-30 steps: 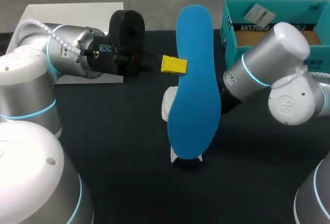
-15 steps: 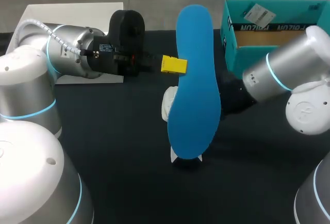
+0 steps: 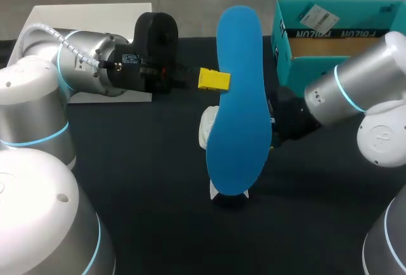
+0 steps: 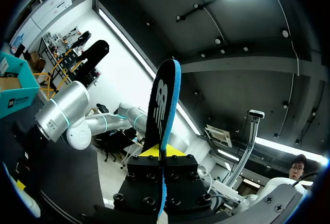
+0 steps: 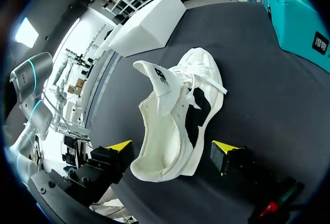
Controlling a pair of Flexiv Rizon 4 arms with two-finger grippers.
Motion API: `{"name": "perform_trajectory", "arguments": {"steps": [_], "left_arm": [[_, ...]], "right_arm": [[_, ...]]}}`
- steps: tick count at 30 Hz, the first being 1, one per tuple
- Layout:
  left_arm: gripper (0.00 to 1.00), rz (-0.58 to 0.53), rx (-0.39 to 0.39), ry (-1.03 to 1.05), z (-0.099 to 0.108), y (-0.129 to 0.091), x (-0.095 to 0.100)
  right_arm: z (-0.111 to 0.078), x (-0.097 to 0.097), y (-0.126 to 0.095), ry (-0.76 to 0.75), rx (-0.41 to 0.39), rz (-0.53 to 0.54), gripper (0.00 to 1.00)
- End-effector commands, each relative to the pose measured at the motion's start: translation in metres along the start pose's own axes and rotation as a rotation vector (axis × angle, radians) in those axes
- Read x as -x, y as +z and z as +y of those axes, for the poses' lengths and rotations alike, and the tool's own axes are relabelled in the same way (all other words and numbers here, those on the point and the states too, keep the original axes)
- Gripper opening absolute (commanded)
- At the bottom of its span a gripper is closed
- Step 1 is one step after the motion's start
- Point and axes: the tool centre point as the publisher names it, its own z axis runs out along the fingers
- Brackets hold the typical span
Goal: Take the shoe out of the shoebox, open the shoe tongue, remove and reinsert the insole, then place the shoe into the shoebox
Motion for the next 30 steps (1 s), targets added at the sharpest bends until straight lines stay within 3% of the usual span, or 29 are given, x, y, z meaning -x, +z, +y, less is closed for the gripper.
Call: {"name": "perform_trajectory", "arguments": {"steps": [1, 10, 16, 21, 30], "left_arm": [[0.0, 0.0, -0.002, 0.001, 0.001, 0.0, 0.0], [0.0, 0.0, -0.002, 0.001, 0.001, 0.0, 0.0], [0.0, 0.0, -0.002, 0.001, 0.001, 0.0, 0.0], [0.0, 0.0, -0.002, 0.001, 0.001, 0.0, 0.0], [0.0, 0.0, -0.002, 0.001, 0.001, 0.0, 0.0]], "right_arm": [[-0.001, -0.001, 0.0, 0.001, 0.002, -0.002, 1.0], [-0.001, -0.001, 0.0, 0.001, 0.002, -0.002, 1.0], [-0.003, -0.005, -0.022, 0.017, 0.106, 0.284, 1.0], [0.004, -0.013, -0.051, 0.066, 0.146, 0.459, 1.0], [0.028, -0.034, -0.1, 0.1, 0.087, 0.655, 1.0]]}}
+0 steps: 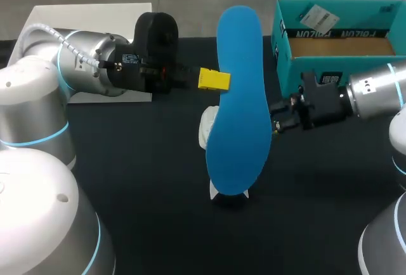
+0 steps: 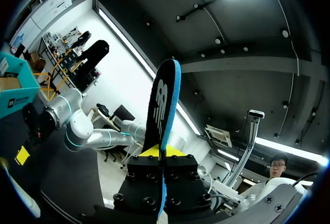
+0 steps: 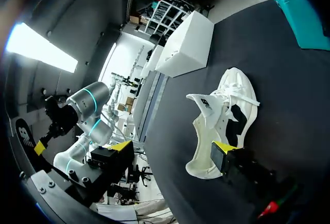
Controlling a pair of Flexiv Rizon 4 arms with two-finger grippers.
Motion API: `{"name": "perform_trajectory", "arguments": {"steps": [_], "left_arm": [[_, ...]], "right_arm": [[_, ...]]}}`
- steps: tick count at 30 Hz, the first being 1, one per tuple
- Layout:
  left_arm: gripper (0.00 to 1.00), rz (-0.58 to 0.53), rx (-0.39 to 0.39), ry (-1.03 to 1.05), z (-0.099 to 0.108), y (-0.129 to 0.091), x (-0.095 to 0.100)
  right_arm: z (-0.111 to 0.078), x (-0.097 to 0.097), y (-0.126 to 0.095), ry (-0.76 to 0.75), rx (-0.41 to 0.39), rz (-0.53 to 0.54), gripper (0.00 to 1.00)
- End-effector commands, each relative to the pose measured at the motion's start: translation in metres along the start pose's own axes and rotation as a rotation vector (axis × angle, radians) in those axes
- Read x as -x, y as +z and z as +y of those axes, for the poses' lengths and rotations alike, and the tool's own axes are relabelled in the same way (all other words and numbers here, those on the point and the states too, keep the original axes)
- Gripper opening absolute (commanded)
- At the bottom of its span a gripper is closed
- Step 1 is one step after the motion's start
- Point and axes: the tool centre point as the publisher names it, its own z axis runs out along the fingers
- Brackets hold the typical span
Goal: Take the shoe out of the shoebox, open the shoe tongue, remove and reinsert the insole, then place the shoe into the shoebox
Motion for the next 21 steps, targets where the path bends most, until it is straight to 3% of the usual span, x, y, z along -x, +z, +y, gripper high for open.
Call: {"name": "perform_trajectory", "arguments": {"steps": [1, 4, 7, 21], "left_arm": [[0.0, 0.0, -0.002, 0.001, 0.001, 0.0, 0.0], [0.0, 0.0, -0.002, 0.001, 0.001, 0.0, 0.0], [0.0, 0.0, -0.002, 0.001, 0.001, 0.0, 0.0], [0.0, 0.0, -0.002, 0.001, 0.001, 0.0, 0.0]], "right_arm": [[0.009, -0.011, -0.028, 0.037, -0.026, 0.175, 1.0], [0.016, -0.022, -0.036, 0.068, -0.035, 0.23, 1.0], [0.024, -0.032, -0.043, 0.08, 0.007, 0.302, 1.0], [0.024, -0.032, -0.043, 0.08, 0.007, 0.302, 1.0]]}}
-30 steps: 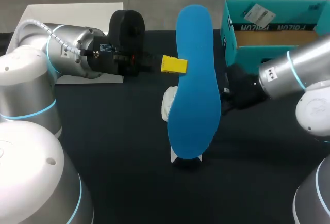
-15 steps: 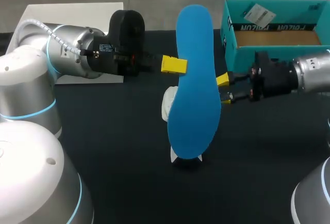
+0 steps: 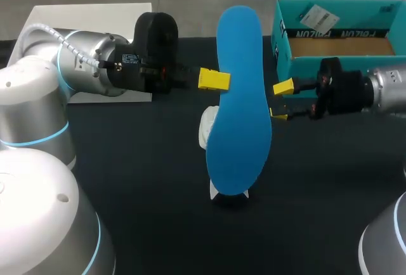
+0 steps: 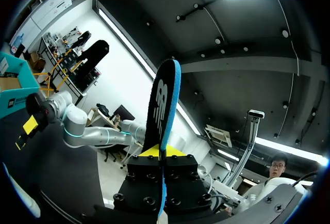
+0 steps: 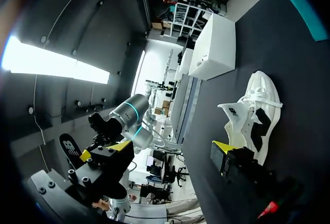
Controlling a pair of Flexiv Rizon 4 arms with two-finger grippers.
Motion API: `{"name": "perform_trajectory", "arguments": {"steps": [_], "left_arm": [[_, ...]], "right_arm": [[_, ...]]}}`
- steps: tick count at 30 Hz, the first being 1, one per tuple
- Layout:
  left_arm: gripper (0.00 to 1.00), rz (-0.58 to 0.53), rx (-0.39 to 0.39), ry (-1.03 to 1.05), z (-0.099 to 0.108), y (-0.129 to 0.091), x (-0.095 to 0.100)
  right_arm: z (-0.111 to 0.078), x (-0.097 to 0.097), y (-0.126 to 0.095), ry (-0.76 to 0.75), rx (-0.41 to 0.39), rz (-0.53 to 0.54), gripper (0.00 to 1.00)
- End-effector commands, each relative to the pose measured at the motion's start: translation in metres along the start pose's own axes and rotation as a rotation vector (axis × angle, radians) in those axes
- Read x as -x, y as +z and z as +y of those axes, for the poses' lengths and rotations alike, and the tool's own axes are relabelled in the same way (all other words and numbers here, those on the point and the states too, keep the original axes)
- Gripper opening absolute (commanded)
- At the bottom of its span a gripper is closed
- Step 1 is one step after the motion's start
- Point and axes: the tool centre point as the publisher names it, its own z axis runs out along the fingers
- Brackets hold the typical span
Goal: Take the shoe out of the shoebox, open the shoe tongue, remove and reinsert the insole, then place the shoe into the shoebox
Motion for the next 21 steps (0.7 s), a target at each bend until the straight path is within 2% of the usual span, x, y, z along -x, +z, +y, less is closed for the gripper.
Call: {"name": "perform_trajectory", "arguments": {"steps": [1, 2, 4, 10, 14, 21], "left_arm": [[0.0, 0.0, -0.002, 0.001, 0.001, 0.0, 0.0], [0.0, 0.0, -0.002, 0.001, 0.001, 0.0, 0.0], [0.0, 0.0, -0.002, 0.001, 0.001, 0.0, 0.0], [0.0, 0.0, -0.002, 0.001, 0.001, 0.0, 0.0], [0.0, 0.0, -0.002, 0.001, 0.001, 0.0, 0.0], [0.0, 0.0, -0.002, 0.001, 0.001, 0.0, 0.0]], "right_arm": [[0.0, 0.0, 0.001, 0.0, 0.0, -0.003, 1.0], [0.0, 0.0, 0.001, 0.0, 0.0, -0.003, 1.0], [0.007, -0.01, -0.002, 0.045, 0.052, -0.031, 1.0], [0.029, -0.048, -0.013, 0.087, 0.115, -0.03, 1.0], [0.037, -0.071, -0.016, 0.09, 0.112, -0.012, 1.0], [0.043, -0.092, -0.006, 0.102, 0.073, 0.044, 1.0]]}}
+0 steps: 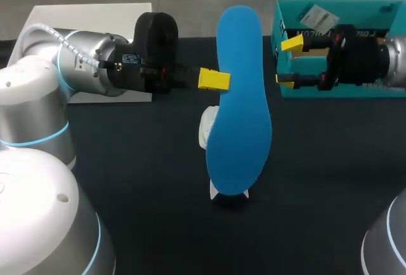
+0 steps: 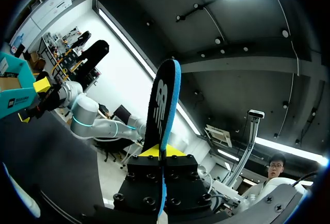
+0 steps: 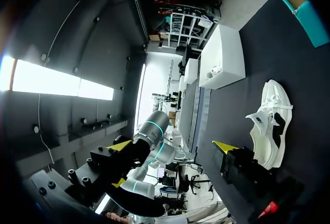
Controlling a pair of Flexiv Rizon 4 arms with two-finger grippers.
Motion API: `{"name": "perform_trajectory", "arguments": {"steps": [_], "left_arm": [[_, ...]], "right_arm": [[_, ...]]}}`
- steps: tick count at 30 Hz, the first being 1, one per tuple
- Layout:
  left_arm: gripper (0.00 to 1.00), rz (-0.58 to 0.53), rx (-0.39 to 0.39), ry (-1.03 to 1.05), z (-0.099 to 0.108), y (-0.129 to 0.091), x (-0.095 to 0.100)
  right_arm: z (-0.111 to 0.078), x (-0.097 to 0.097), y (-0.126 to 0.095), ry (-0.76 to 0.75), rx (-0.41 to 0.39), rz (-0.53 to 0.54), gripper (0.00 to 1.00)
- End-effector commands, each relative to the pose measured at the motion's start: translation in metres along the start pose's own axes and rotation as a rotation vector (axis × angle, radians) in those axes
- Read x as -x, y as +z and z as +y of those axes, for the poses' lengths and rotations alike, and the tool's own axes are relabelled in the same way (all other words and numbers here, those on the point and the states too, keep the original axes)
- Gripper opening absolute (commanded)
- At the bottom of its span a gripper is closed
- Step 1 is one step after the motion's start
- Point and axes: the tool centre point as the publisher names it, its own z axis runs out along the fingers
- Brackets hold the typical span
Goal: Take the shoe out of the shoebox, open the shoe tongue, remove and reinsert the insole, then place the shoe into the shoebox
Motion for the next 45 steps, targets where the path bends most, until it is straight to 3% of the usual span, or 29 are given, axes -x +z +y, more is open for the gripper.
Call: {"name": "perform_trajectory", "arguments": {"steps": [1, 12, 14, 17, 24, 31, 37, 45], "left_arm": [[0.0, 0.0, -0.002, 0.001, 0.001, 0.0, 0.0], [0.0, -0.019, 0.008, 0.048, 0.0, -0.002, 0.003], [0.0, -0.048, 0.033, 0.126, -0.001, -0.005, 0.007], [0.0, -0.115, 0.135, 0.31, -0.003, -0.011, 0.013], [0.0, -0.168, 0.306, 0.623, -0.008, -0.017, 0.016], [0.0, -0.26, 0.405, 0.903, -0.008, -0.023, 0.021], [0.0, -0.25, 0.516, 1.089, -0.002, -0.026, 0.026], [0.0, -0.25, 0.516, 1.089, -0.002, -0.026, 0.026]], "right_arm": [[0.005, -0.008, 0.006, 0.002, -0.018, 0.018, 1.0], [0.006, -0.017, 0.013, -0.017, -0.007, 0.035, 1.0], [0.006, -0.017, 0.013, -0.017, -0.007, 0.035, 1.0], [0.006, -0.017, 0.013, -0.017, -0.007, 0.035, 1.0], [0.006, -0.017, 0.013, -0.017, -0.007, 0.035, 1.0], [0.006, -0.017, 0.013, -0.017, -0.007, 0.035, 1.0], [0.006, -0.017, 0.013, -0.017, -0.007, 0.035, 1.0], [0.006, -0.017, 0.013, -0.017, -0.007, 0.035, 1.0]]}}
